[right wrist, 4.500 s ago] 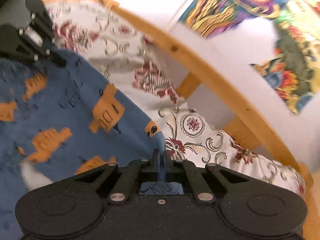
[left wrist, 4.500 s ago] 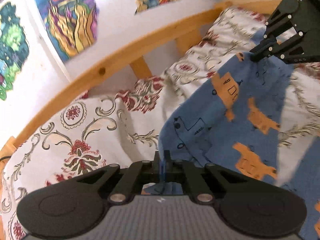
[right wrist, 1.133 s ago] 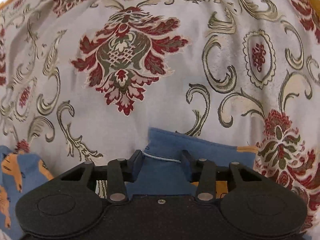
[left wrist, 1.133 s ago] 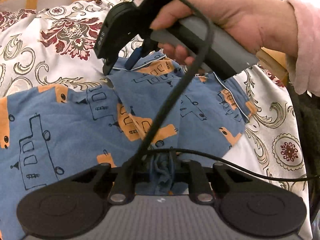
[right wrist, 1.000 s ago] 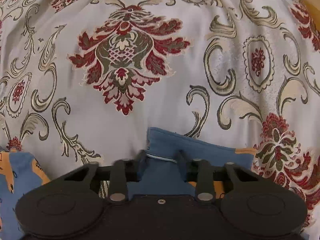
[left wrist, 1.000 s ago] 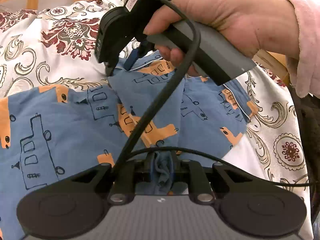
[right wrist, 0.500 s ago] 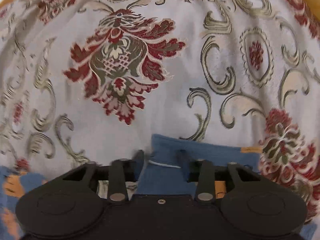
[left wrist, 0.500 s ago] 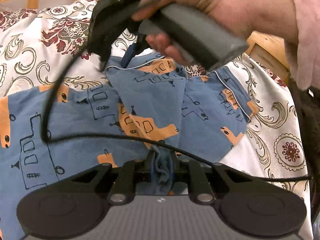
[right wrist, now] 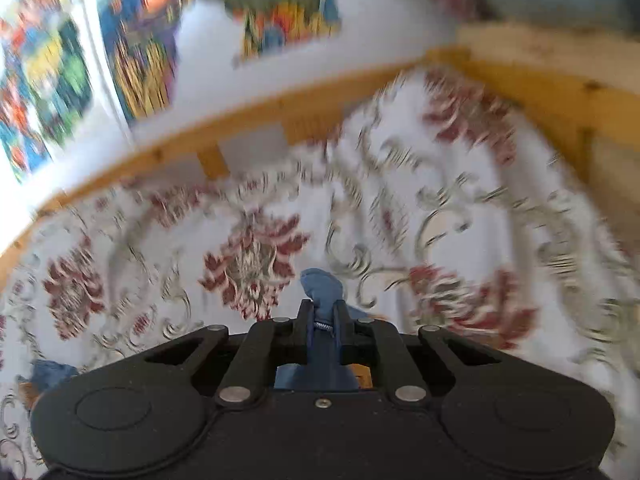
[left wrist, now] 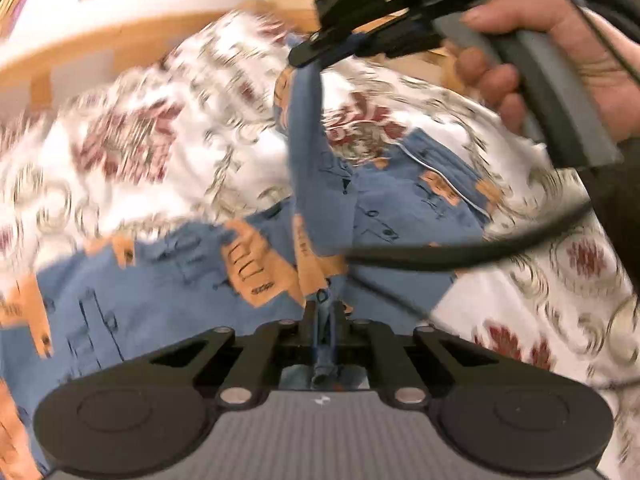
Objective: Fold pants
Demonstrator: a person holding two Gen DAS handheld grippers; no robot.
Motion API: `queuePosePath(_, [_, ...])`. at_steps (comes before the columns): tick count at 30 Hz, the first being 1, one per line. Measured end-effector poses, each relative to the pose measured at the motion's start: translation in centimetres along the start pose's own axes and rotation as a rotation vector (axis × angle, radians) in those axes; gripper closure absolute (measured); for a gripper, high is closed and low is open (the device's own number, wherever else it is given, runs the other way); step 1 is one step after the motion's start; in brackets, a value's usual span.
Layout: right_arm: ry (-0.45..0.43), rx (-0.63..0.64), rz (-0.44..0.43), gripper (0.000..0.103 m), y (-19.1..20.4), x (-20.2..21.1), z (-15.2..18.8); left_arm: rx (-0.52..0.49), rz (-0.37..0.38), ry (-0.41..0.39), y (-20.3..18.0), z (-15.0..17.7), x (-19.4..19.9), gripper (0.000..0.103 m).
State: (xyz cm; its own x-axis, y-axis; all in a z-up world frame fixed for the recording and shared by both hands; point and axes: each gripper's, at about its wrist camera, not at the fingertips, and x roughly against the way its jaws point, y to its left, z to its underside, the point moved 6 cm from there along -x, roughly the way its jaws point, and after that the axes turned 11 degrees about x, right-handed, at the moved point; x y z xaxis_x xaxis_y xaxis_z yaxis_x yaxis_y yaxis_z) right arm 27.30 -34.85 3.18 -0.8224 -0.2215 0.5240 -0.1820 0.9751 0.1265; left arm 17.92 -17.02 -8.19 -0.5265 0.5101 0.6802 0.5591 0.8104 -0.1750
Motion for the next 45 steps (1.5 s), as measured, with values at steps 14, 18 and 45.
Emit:
queuePosePath(14, [-0.03,-0.122,0.232,0.091,-7.0,5.9,12.7,-0.469,-0.077,0.003,-6.4,3.1,-1.3,0.098])
queuePosePath(18, [0.006,-0.089,0.245,0.088,-7.0,5.7,14.0,-0.448,-0.062,0.022,-6.1,2.9,-1.5,0.098])
queuePosePath(45, [0.133,0.271,0.202,0.071,-5.8,0.3,10.8,-0.034,-0.108,0.008,1.6,0.8,0.9,0.054])
